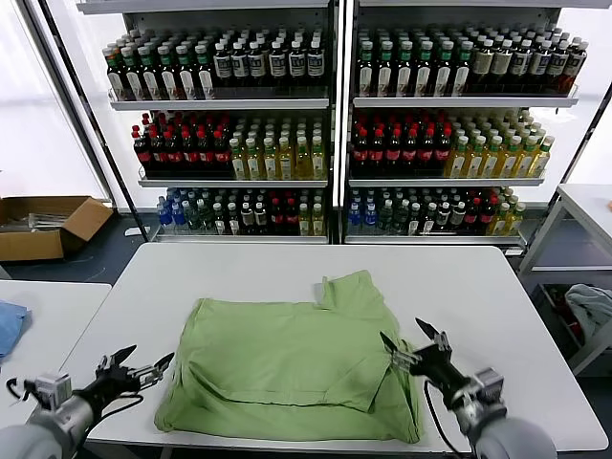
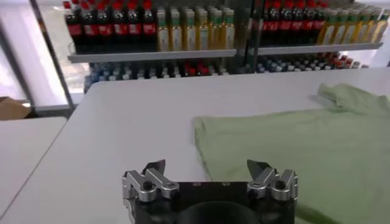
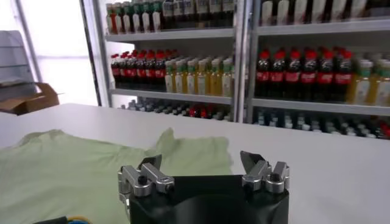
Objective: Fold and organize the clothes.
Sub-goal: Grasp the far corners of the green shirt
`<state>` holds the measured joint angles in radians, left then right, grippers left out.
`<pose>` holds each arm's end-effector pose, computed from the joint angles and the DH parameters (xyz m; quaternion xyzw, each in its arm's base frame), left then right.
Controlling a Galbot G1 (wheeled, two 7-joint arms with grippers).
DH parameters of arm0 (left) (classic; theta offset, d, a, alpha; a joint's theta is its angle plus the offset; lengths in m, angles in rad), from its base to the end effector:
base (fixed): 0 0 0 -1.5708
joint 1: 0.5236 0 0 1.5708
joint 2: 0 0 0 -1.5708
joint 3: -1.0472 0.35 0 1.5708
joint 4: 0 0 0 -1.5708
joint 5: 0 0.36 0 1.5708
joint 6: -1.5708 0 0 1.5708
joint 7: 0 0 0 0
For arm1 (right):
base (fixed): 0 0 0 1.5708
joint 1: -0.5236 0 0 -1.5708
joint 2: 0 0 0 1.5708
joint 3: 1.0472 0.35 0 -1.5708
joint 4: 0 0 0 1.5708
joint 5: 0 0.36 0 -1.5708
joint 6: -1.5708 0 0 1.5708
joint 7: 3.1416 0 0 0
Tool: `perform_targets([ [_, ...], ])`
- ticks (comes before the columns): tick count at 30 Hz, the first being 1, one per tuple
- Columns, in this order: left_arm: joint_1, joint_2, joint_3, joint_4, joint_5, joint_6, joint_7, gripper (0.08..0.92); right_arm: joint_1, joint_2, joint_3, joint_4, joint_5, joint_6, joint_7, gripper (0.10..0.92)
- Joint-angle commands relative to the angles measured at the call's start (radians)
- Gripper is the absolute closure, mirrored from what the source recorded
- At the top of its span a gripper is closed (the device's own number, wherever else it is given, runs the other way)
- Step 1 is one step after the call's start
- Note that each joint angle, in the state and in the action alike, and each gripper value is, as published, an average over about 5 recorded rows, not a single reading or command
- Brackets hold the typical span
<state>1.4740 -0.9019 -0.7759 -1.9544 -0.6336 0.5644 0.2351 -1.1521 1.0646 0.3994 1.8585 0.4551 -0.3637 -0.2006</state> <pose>0.2458 0.1989 -0.2405 -0.1264 -0.9551 -0.0109 0.2678 0.3158 -0.0828 -0.2721 0.2154 -0.9668 0.0182 0.1360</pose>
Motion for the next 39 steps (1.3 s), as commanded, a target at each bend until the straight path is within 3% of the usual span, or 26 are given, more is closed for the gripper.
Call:
perform_targets([
  [1,-0.426,0.147,0.3,0.305,-0.067,-0.018,0.026,0.177,0.439,-0.018,-0.18,-0.392,0.058,-0.055,-0.032,0.203],
  [15,-0.672,0.091,0.516,0.522,-0.062,-0.039,0.018,0.177,0.601,0.07,-0.266,-0.653,0.058,-0.081,-0.005,0.203],
  [26,-0.676,0.037,0.548,0.532,-0.04,-0.046,-0.009,0.177,0.662,0.126,-0.318,-0.746,0.054,-0.09,-0.011,0.203],
  [39,-0.603,0.037,0.562,0.507,-0.021,-0.053,-0.006,0.187,0.649,0.121,-0.373,-0.778,0.006,-0.064,-0.037,0.229],
])
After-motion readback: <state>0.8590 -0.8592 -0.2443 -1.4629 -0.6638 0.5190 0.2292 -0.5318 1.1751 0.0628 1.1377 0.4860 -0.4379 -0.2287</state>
